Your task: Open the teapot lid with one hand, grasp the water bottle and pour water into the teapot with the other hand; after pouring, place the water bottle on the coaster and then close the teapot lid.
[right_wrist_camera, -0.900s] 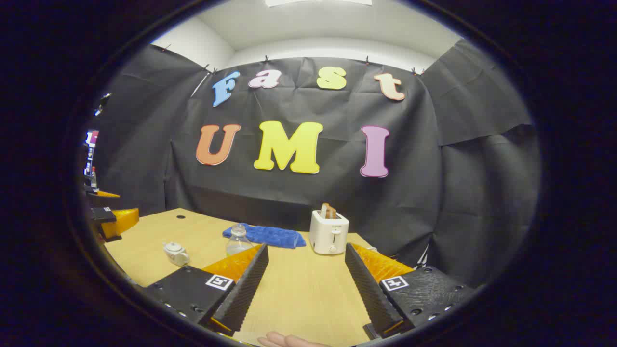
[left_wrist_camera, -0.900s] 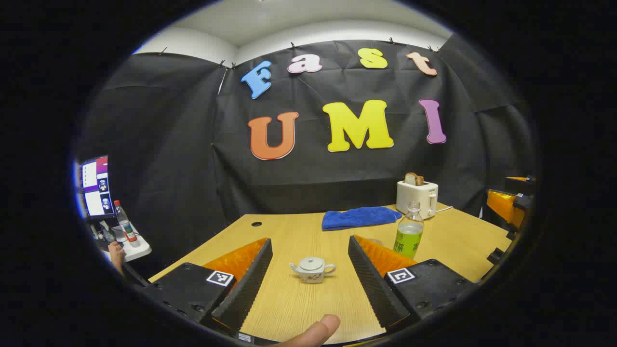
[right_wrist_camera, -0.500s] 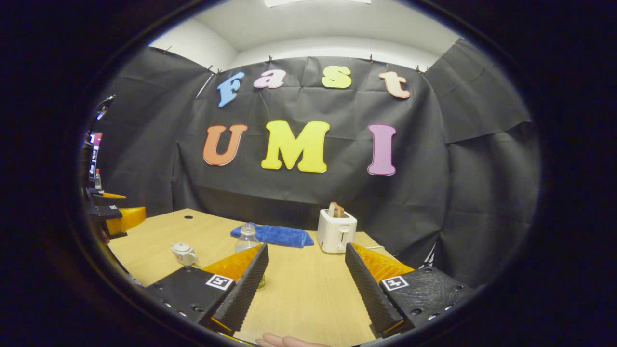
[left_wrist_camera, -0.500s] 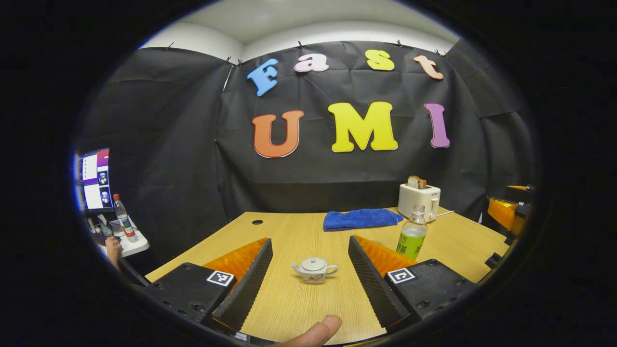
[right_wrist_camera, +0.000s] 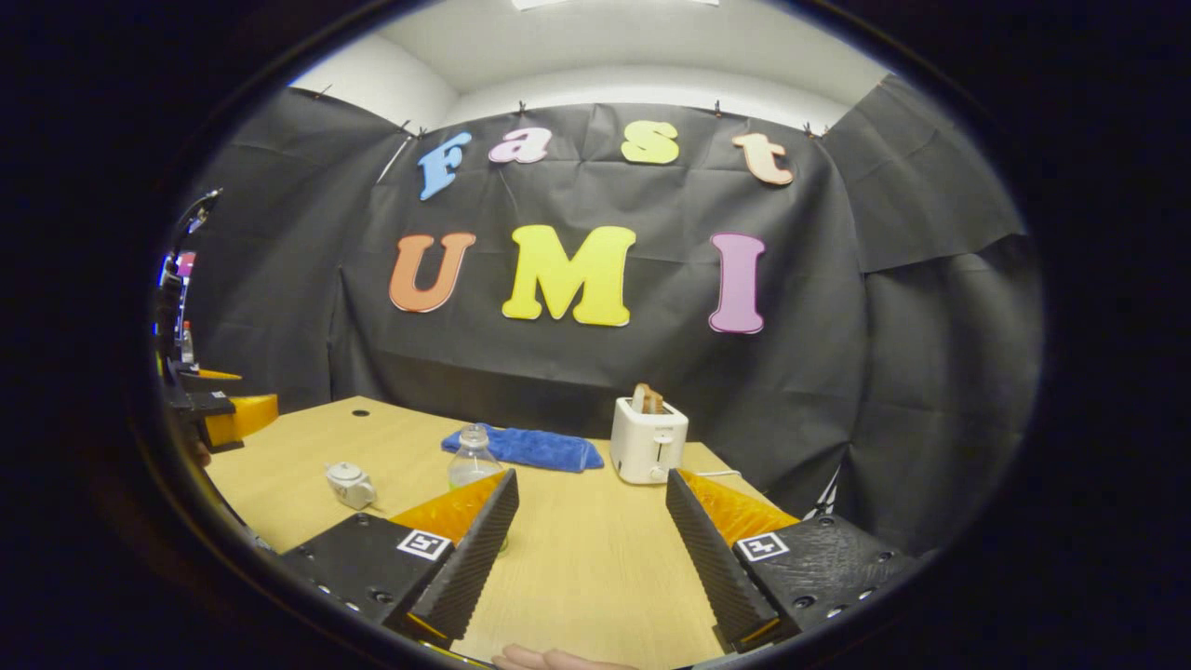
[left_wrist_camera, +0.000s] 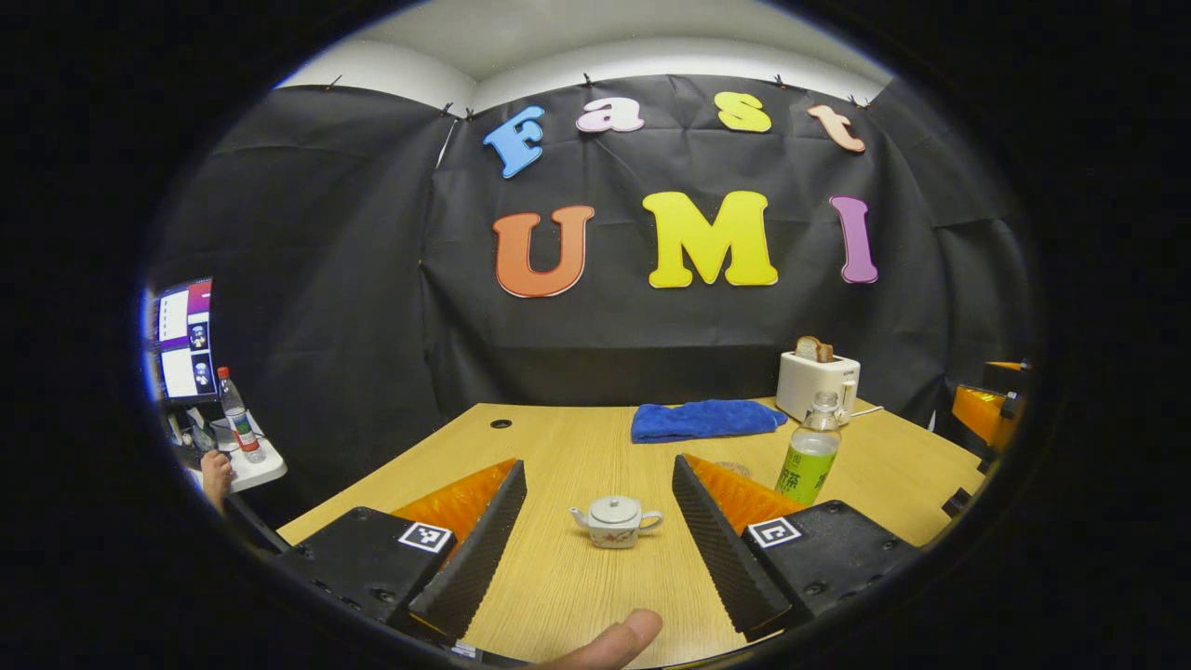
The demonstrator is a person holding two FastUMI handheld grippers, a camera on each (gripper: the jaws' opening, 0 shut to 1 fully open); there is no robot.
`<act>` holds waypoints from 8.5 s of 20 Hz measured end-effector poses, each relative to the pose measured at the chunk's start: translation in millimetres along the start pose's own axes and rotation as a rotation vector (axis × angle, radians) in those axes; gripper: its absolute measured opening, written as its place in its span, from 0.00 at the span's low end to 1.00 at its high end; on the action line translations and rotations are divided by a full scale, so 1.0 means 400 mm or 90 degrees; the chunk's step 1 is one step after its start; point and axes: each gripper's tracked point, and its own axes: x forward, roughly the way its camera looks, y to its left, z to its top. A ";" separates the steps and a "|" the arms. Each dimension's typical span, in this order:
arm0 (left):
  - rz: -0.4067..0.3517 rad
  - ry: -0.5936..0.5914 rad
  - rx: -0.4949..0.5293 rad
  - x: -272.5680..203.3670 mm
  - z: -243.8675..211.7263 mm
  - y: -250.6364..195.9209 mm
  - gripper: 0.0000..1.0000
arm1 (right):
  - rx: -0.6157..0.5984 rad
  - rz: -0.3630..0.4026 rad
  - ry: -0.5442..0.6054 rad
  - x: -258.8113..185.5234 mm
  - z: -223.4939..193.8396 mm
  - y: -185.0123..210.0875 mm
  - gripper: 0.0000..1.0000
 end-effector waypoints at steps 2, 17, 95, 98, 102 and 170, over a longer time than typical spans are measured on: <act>0.001 0.006 -0.007 0.007 -0.006 0.004 0.99 | 0.000 -0.001 0.000 0.002 0.002 0.000 0.95; -0.019 -0.006 -0.019 0.279 -0.156 -0.025 0.99 | -0.016 0.000 0.009 0.027 -0.024 0.013 0.98; -0.110 0.004 -0.023 -0.017 -0.003 0.207 0.03 | -0.588 -0.008 0.107 0.381 -0.237 0.532 0.72; -0.108 0.008 -0.032 -0.016 -0.008 0.211 0.03 | -0.692 -0.009 0.099 0.391 -0.259 0.543 0.72; -0.101 0.013 -0.036 -0.010 -0.017 0.227 0.03 | -0.839 -0.018 0.052 0.398 -0.257 0.572 0.72; -0.085 0.072 -0.034 0.046 -0.097 0.255 0.03 | -0.925 -0.016 -0.171 0.403 -0.209 0.659 0.72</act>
